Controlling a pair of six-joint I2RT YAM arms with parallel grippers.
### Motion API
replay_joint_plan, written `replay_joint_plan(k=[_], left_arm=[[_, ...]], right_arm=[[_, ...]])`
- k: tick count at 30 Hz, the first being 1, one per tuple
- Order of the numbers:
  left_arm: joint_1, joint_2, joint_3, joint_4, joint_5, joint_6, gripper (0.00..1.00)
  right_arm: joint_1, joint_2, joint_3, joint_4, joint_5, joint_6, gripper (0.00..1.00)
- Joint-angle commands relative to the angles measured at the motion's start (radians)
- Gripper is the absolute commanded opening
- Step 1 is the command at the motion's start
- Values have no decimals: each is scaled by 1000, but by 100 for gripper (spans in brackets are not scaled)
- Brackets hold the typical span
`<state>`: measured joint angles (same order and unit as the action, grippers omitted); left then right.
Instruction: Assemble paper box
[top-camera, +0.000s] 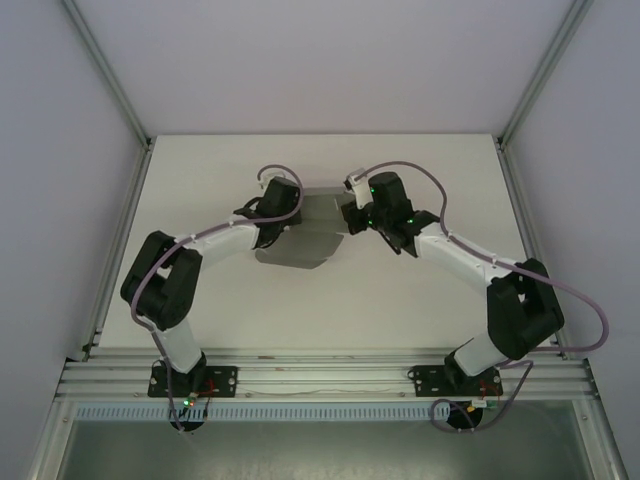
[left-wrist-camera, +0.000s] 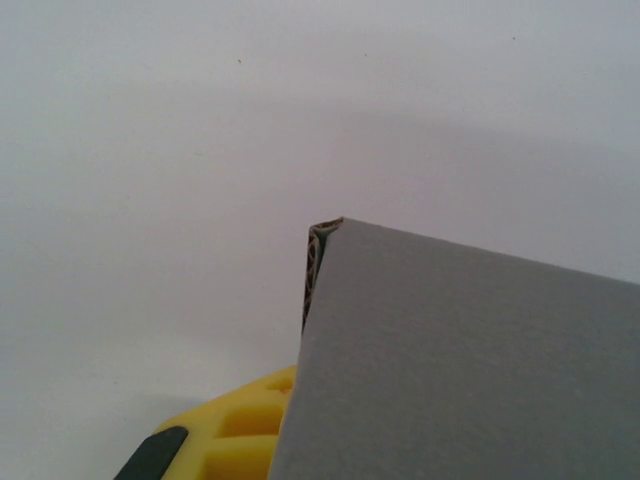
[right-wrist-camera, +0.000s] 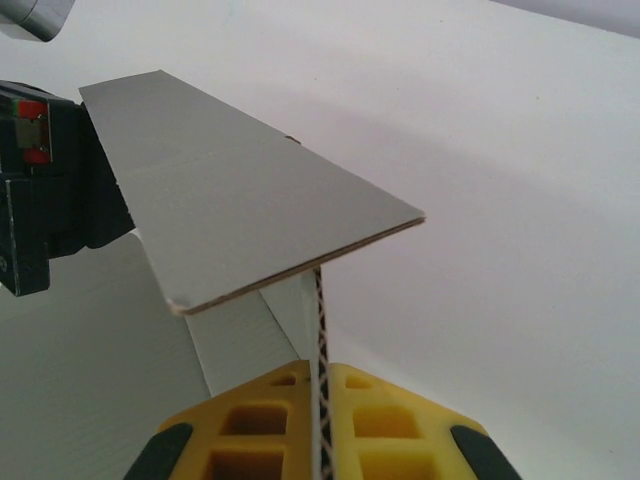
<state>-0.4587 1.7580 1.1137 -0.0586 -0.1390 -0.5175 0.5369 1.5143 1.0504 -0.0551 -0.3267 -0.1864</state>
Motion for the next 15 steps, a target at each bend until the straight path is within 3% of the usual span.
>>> replay_joint_plan(k=[1, 2, 4, 8, 15], left_arm=[[44, -11, -39, -43, -154, 45, 0], [43, -33, -56, -22, -152, 46, 0], [37, -45, -53, -43, -252, 42, 0], [32, 6, 57, -268, -483, -20, 0], [0, -16, 24, -230, -541, 21, 0]], right_arm=[[-5, -34, -2, 36, 61, 13, 0], [-6, -34, -4, 45, 74, 17, 0], [-6, -42, -13, 63, 73, 27, 0], [-5, -58, -14, 64, 13, 39, 0], [-6, -65, -12, 69, -16, 53, 0]])
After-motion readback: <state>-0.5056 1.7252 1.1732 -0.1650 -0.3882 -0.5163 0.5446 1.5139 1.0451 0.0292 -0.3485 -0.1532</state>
